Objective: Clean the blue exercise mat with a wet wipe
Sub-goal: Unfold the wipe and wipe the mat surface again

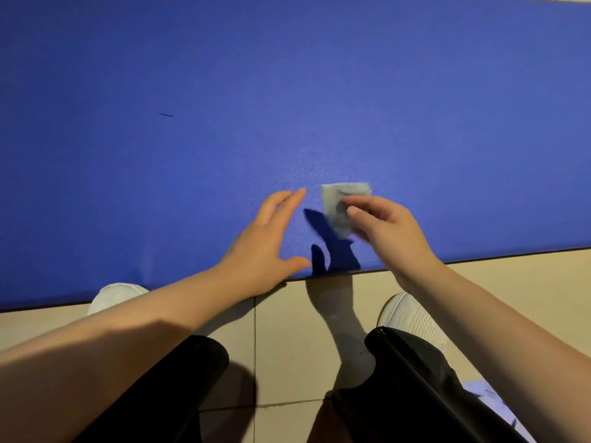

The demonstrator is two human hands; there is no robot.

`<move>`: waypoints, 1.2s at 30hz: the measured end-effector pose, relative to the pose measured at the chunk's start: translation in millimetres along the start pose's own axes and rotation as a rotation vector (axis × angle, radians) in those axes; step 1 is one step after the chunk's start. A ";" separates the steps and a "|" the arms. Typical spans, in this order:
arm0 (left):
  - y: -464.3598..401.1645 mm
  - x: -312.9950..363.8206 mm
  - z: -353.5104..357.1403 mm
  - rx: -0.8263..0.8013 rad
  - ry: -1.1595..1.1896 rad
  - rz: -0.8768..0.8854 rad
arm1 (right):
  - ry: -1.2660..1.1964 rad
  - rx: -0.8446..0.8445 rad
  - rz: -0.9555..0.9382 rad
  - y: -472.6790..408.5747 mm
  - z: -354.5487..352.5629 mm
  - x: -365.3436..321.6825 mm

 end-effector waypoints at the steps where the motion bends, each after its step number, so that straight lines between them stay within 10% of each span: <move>1: 2.8 -9.8 -5.5 0.033 -0.070 -0.013 | 0.345 0.075 -0.159 -1.5 -5.1 -2.8; 4: 12.9 -37.6 -23.8 0.116 -0.350 -0.022 | 0.935 0.005 -0.413 -4.5 8.7 20.8; 11: 36.7 -100.1 -30.1 -0.075 -0.767 -0.174 | 1.221 -0.506 -0.790 47.0 97.6 78.4; 18: 39.9 -119.5 -23.1 -0.320 -0.812 -0.357 | 1.116 -0.059 -0.252 -0.7 -20.6 87.4; 29: 35.8 -127.2 -22.7 -0.221 -0.796 -0.283 | 1.278 -0.413 -0.682 -0.7 88.8 61.6; 36: 32.5 -131.1 -22.7 -0.080 -0.828 -0.205 | 1.066 0.073 -0.047 -53.8 -39.0 60.1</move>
Point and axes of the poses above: each hand's wrist, its own y-axis away from the middle knuckle, its own z-axis out of the palm, x = y × z, the point moved 6 cm from there along -y, towards the middle knuckle, and after that the axes turned 4 degrees about -x, right-handed, at the moved point
